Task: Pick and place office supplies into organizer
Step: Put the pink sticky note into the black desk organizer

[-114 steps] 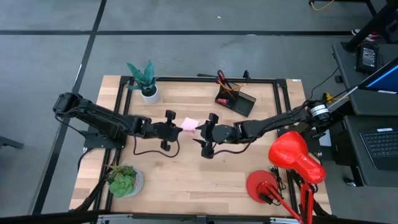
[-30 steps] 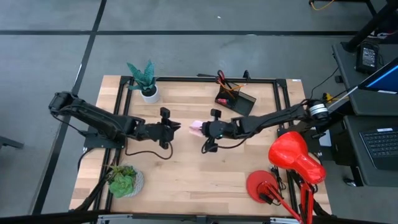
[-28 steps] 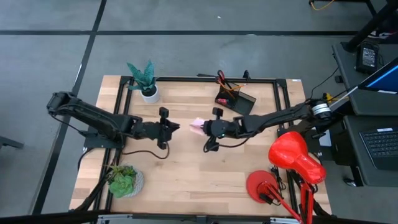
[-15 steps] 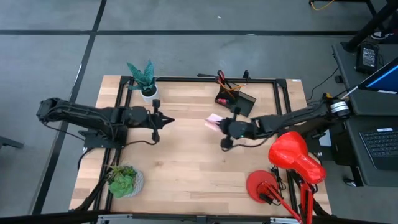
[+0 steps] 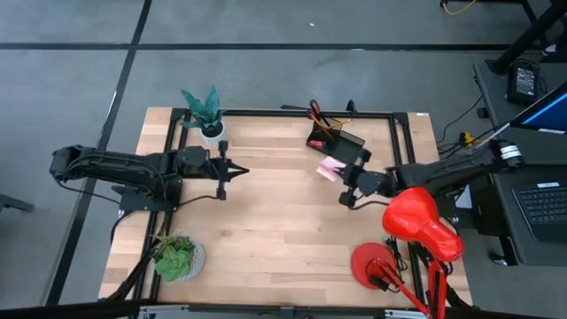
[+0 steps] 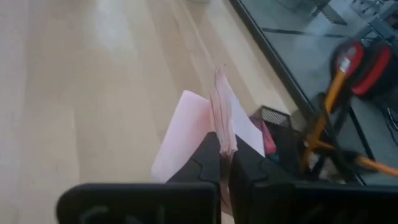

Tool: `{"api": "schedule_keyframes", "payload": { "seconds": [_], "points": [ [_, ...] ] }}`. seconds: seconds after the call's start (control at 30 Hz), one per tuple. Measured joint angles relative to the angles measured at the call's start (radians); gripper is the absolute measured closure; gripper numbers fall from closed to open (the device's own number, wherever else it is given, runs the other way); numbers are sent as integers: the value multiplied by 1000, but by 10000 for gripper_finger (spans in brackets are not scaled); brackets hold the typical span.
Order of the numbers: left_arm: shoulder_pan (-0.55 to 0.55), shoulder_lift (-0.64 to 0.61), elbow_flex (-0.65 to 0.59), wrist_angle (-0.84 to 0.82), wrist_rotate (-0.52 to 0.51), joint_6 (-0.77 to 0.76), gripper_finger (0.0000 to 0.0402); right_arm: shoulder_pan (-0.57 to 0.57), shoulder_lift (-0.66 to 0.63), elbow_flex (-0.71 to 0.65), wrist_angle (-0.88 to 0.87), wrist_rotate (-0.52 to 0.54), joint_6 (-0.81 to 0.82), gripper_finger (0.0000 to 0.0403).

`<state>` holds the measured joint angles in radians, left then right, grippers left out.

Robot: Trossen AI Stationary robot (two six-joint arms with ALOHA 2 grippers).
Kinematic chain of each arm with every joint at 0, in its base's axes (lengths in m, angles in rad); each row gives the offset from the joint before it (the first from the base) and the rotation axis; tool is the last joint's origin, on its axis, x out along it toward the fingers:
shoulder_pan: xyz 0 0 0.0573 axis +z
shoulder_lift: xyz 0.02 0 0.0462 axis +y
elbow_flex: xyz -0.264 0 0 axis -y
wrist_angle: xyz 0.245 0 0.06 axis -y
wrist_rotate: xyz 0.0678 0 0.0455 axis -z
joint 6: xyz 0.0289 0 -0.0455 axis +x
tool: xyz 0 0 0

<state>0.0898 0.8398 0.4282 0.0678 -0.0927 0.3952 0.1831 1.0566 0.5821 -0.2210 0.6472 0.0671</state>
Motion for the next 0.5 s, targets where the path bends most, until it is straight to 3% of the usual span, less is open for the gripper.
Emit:
{"api": "schedule_keyframes", "payload": {
  "seconds": [0.2, 0.4, 0.5],
  "points": [
    [5, 17, 0, 51, 10, 1, 399, -89, -80, -43, -119, 33, 6, 396],
    [5, 25, 0, 60, 10, -11, 400, -171, -87, -62, -110, -13, -191, 396],
    [5, 35, 0, 71, 10, -16, 399, -223, -87, -75, -107, -48, -209, 396]
  ]
}}
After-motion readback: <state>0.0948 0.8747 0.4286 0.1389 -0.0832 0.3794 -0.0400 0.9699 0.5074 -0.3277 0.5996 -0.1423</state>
